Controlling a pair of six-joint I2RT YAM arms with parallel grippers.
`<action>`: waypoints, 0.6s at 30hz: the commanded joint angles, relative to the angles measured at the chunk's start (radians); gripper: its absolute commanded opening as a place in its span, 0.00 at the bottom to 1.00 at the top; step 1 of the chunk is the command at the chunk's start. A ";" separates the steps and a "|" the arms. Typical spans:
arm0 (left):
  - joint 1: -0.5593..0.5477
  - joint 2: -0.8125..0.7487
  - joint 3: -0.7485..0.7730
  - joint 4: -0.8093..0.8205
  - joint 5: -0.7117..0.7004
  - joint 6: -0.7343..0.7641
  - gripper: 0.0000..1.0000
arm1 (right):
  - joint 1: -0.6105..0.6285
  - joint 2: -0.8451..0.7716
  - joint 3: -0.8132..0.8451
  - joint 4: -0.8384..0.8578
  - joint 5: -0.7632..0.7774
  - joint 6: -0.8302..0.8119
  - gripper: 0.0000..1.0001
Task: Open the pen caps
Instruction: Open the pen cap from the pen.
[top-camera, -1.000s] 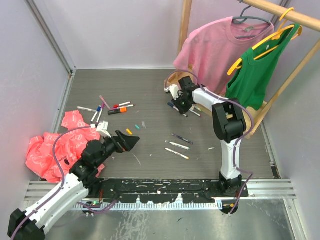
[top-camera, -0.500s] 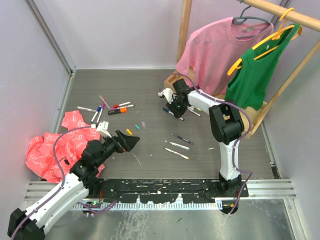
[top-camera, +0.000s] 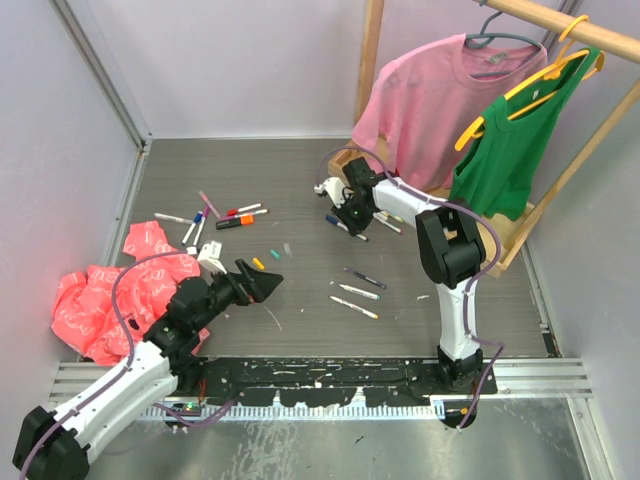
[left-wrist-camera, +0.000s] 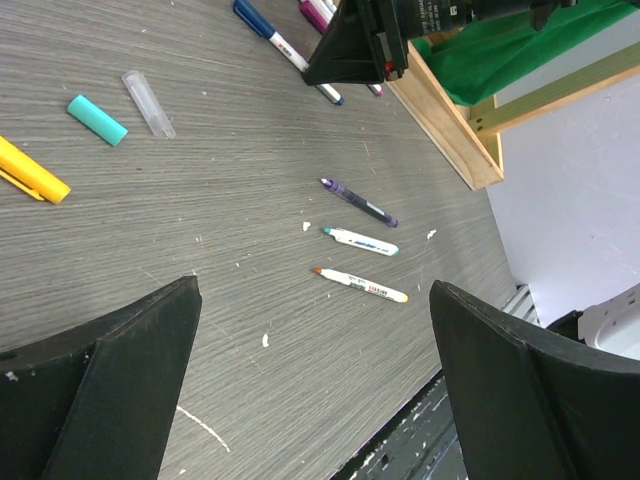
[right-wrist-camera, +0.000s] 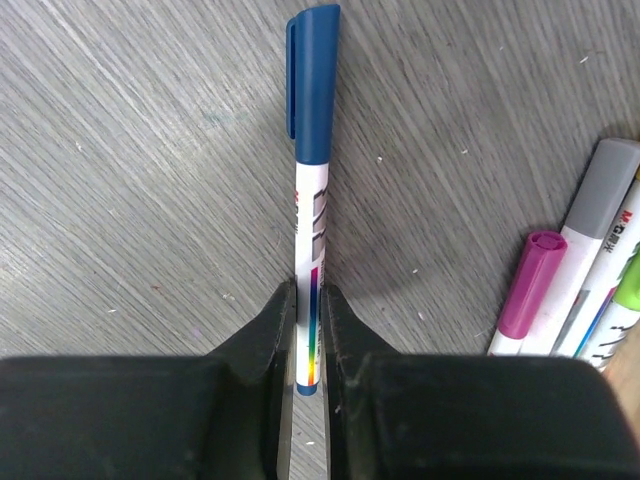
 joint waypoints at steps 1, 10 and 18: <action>0.003 0.003 0.017 0.103 0.034 -0.011 0.98 | 0.001 0.000 0.007 -0.036 -0.022 0.001 0.01; 0.002 0.038 0.015 0.271 0.120 -0.034 0.98 | 0.001 -0.223 -0.028 -0.032 -0.215 0.046 0.01; 0.002 0.057 0.039 0.440 0.137 -0.062 0.98 | 0.000 -0.387 -0.060 -0.076 -0.537 0.082 0.01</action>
